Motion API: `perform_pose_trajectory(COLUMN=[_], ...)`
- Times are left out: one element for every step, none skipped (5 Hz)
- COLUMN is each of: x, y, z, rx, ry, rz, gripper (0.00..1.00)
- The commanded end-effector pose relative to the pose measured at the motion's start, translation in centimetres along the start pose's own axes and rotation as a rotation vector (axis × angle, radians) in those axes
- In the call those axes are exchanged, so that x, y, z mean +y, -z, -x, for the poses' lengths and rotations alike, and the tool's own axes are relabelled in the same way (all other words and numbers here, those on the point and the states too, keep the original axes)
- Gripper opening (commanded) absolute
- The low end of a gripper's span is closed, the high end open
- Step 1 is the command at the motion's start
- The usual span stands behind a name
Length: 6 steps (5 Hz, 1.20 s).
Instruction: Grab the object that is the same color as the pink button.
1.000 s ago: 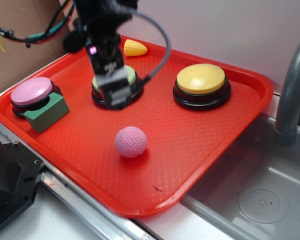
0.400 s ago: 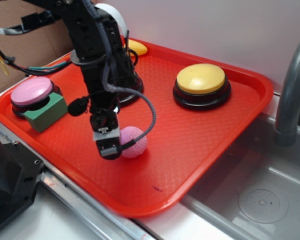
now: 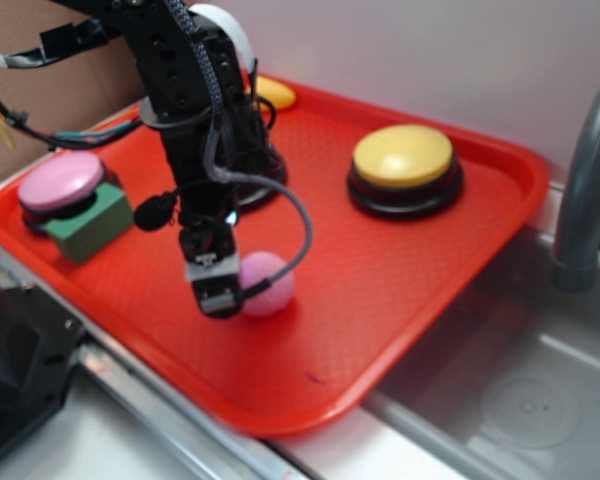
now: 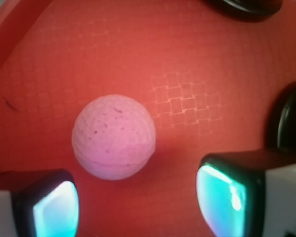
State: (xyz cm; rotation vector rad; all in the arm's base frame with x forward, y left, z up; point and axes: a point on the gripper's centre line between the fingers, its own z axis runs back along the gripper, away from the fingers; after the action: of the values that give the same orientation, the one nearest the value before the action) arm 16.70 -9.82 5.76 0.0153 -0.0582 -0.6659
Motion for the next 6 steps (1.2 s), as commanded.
perform_pose_trajectory(x=[-2.7, -2.9, -1.9, 0.0, 2.4, 5.4], y=[4.1, 4.6, 2.5, -1.5, -4.9, -7.1], z=[-2.0, -1.8, -0.9, 1.4, 6.2, 8.9], rx=[0.032, 0.084, 0.09, 0.092, 0.093, 0.09], ry=[0.034, 0.011, -0.038, -0.166, -0.417, -0.667], rz=[0.056, 0.056, 0.018, -0.04, 0.004, 0.015], gripper=[1.0, 0.0, 0.0, 0.0, 0.0, 0.0])
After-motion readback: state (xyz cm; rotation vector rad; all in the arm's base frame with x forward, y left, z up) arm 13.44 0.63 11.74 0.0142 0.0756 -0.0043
